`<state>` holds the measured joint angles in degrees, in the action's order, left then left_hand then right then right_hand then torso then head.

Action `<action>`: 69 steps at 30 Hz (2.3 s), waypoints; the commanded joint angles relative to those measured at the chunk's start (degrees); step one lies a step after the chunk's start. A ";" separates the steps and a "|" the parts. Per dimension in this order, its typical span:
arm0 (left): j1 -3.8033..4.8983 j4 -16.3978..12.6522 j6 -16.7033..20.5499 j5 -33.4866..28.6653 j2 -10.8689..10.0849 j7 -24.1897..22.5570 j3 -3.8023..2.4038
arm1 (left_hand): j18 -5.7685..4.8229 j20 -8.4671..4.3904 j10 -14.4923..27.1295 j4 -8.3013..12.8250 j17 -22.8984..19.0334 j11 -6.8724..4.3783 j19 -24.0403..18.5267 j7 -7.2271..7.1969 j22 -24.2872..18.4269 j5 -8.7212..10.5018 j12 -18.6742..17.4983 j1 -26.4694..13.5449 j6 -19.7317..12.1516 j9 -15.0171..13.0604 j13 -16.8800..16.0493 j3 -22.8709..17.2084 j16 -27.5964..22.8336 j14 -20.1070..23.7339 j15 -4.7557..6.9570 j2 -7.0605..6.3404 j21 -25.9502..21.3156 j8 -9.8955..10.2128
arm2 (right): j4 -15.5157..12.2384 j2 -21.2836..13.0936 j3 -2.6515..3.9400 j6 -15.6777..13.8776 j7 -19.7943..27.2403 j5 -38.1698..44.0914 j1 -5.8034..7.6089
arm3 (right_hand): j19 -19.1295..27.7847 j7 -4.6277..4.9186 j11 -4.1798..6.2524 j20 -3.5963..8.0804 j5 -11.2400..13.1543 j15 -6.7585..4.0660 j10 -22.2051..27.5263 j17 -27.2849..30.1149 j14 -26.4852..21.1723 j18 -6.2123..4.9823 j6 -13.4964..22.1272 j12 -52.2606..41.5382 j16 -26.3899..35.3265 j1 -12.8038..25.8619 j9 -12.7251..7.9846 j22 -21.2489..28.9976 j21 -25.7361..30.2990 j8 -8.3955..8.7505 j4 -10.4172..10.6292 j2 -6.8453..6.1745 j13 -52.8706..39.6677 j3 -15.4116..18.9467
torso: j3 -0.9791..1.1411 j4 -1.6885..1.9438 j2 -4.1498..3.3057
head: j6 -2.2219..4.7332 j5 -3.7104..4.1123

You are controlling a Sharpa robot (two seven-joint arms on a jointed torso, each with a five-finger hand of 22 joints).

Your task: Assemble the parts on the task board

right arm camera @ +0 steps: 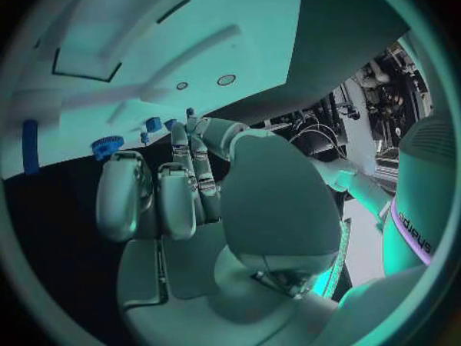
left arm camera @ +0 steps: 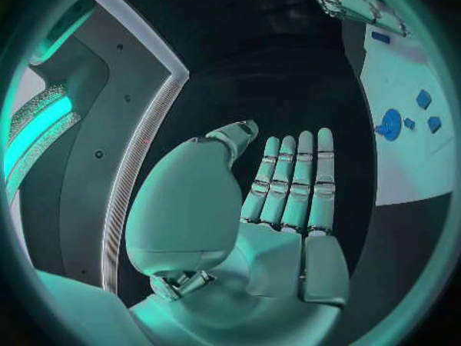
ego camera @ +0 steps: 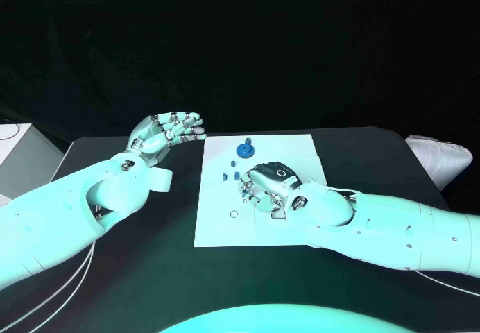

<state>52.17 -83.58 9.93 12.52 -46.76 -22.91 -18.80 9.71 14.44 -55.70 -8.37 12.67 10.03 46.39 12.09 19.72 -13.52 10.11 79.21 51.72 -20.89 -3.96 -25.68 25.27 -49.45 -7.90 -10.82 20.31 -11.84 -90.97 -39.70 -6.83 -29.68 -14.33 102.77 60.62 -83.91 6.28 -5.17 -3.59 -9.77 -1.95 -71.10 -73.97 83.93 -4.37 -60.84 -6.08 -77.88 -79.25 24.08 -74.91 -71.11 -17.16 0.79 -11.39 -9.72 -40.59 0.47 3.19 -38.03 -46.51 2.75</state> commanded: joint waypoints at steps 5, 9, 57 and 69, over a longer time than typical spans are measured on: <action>-0.05 -0.18 0.10 -0.76 -0.12 -0.77 -0.05 | 0.66 0.03 0.42 -0.02 0.07 0.07 0.50 0.32 -0.08 0.13 -0.19 0.48 -0.15 0.06 -0.03 0.45 -0.16 0.06 -0.24 0.18 -0.30 -0.21 | 1.14 0.85 -0.08 3.17 -1.77 2.75 -0.83 | -1.55 0.09 2.72 0.29 -0.41 -0.26 -3.02 0.06 3.09 0.57 -0.44 0.14 0.34 0.13 0.09 -2.54 0.35 -0.32 0.06 0.14 -0.02 -0.38 | 0.11 -0.12 -0.13 | -0.57 -0.52; -0.05 -0.17 -0.01 -0.82 -0.20 -0.69 -0.05 | 0.66 0.03 0.43 -0.10 0.12 0.08 0.56 0.36 -0.13 0.13 -0.15 0.44 -0.25 0.09 -0.05 0.55 -0.15 0.08 -0.24 0.19 -0.37 -0.18 | 1.26 1.09 -0.09 3.21 -2.08 3.15 -1.08 | -1.53 0.11 2.71 0.29 -0.47 -0.26 -3.04 0.09 3.09 0.56 -0.44 0.16 0.35 0.15 0.10 -2.51 0.41 -0.32 0.03 0.13 -0.01 -0.42 | 0.12 -0.12 -0.13 | -0.70 -0.59; -0.06 0.45 -0.48 -0.80 -0.40 -0.24 -0.05 | 0.66 0.03 0.46 -0.18 0.20 0.10 0.66 0.38 -0.25 0.12 -0.07 0.49 -0.35 0.12 -0.08 0.70 -0.13 0.14 -0.26 0.24 -0.52 -0.17 | 2.40 1.71 -0.19 3.89 -3.58 5.82 -1.52 | -1.58 0.20 2.66 0.27 -0.84 -0.22 -3.18 0.02 3.12 0.60 -0.46 0.32 0.22 0.28 0.19 -2.73 0.15 -0.29 -0.21 0.03 -0.01 -0.67 | 0.04 -0.01 -0.12 | -2.28 -1.00; -0.06 0.59 -0.58 -0.78 -0.30 -0.23 -0.05 | 0.66 0.03 0.46 -0.18 0.20 0.10 0.66 0.38 -0.25 0.12 -0.07 0.49 -0.35 0.12 -0.08 0.70 -0.13 0.14 -0.26 0.24 -0.52 -0.17 | 3.76 2.95 -0.57 5.22 -3.78 5.95 -1.83 | -1.58 0.20 2.66 0.27 -0.84 -0.22 -3.18 0.02 3.12 0.60 -0.46 0.32 0.22 0.28 0.19 -2.73 0.15 -0.29 -0.21 0.03 -0.01 -0.67 | 0.04 -0.05 -0.06 | -2.70 -1.23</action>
<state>52.16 -82.93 10.02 11.97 -47.15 -22.76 -18.80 9.70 14.44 -55.70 -8.45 12.81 10.02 46.80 12.29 19.52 -13.52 10.14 79.21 51.52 -20.86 -3.94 -25.29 25.28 -49.45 -7.90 -10.82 19.91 -11.84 -87.55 -36.86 -7.21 -26.61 -17.96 108.01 59.08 -83.91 6.49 -5.12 -3.60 -10.32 -1.95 -71.15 -73.96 83.94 -4.39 -61.04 -5.62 -77.88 -78.82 24.21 -74.90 -70.87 -17.25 0.46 -11.82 -9.71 -40.88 0.51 3.16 -38.12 -49.13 1.57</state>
